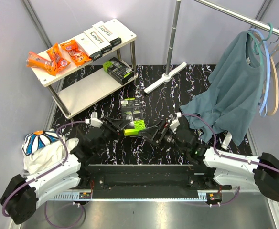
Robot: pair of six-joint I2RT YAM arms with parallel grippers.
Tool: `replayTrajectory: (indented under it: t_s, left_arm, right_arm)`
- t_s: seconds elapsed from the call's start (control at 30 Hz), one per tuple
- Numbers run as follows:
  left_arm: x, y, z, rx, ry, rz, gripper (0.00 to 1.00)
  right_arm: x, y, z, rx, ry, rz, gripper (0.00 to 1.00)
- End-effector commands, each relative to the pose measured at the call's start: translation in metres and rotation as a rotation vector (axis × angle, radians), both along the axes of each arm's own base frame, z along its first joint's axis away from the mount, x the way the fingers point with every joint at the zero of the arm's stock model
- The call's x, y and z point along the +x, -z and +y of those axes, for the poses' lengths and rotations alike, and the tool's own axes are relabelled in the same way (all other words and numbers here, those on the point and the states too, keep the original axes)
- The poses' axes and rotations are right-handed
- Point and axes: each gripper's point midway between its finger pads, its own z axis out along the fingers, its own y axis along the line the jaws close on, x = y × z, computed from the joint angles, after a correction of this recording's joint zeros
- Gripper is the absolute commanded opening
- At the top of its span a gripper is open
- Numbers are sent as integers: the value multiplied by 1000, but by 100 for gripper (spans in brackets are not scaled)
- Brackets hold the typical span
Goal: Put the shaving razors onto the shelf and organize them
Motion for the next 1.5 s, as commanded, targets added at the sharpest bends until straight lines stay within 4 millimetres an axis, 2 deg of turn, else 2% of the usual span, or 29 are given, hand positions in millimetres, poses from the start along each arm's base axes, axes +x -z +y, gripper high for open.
replayTrajectory:
  t_s: [0.0,0.1,0.17,0.2,0.27,0.3,0.37,0.4,0.43,0.47,0.53,0.57,0.63,0.67,0.7,0.77,0.8,0.87,0.9,1.0,1.13,1.33,1.47]
  left_arm:
    - [15,-70,10,-157,-68,-172,0]
    - [26,-72,18,-152,-85,-180,0]
    - [38,-67,22,-120,-97,-174,0]
    - [43,-73,24,-116,-105,-187,0]
    - [55,-72,32,-74,-127,-194,0]
    - [64,-81,39,-64,-150,-215,0]
    - [73,-80,42,-18,-147,-218,0]
    - [83,-90,51,-10,-176,-236,0]
    - [88,-87,50,14,-158,-232,0]
    - [93,-95,52,17,-161,-247,0]
    - [107,-89,61,41,-173,-231,0]
    - [113,-94,64,43,-177,-237,0]
    - [128,-81,71,67,-187,-193,0]
    - [134,-87,73,60,-189,-208,0]
    - [144,-77,78,67,-198,-182,0]
    - [155,-81,79,60,-187,-192,0]
    - [164,-70,84,66,-198,-168,0]
    - [173,-74,88,65,-211,-179,0]
    - [180,-65,93,79,-222,-160,0]
    - [192,-58,101,98,-245,-142,0]
    - [202,-47,110,164,-274,-113,0]
    - [213,-37,123,193,-321,-82,0]
    - [220,-24,132,204,-341,-51,0]
  right_arm:
    - [10,-41,9,90,22,-108,100]
    - [8,-42,7,96,19,-103,100]
    - [7,-40,2,89,31,-97,100]
    - [7,-40,0,89,33,-96,100]
    - [4,-37,-5,86,38,-91,100]
    - [4,-36,-7,87,43,-87,100]
    - [2,-33,-11,87,48,-80,100]
    - [0,-29,-13,83,47,-72,100]
    - [1,-28,-15,84,54,-71,100]
    - [0,-27,-16,83,56,-69,100]
    - [-1,-25,-18,85,59,-69,100]
    - [-1,-24,-19,79,62,-65,100]
    - [-1,-24,-20,74,63,-68,100]
    - [-1,-24,-21,75,63,-70,100]
    - [-2,-23,-21,73,63,-69,100]
    - [-3,-25,-22,87,62,-69,100]
    - [-4,-26,-22,93,58,-69,100]
    - [-5,-27,-22,100,54,-70,100]
    - [-6,-29,-22,104,46,-72,100]
    - [-7,-29,-24,106,48,-72,100]
    - [-8,-27,-28,107,55,-63,100]
    - [-10,-28,-29,100,48,-65,100]
    - [-11,-28,-29,100,45,-64,100]
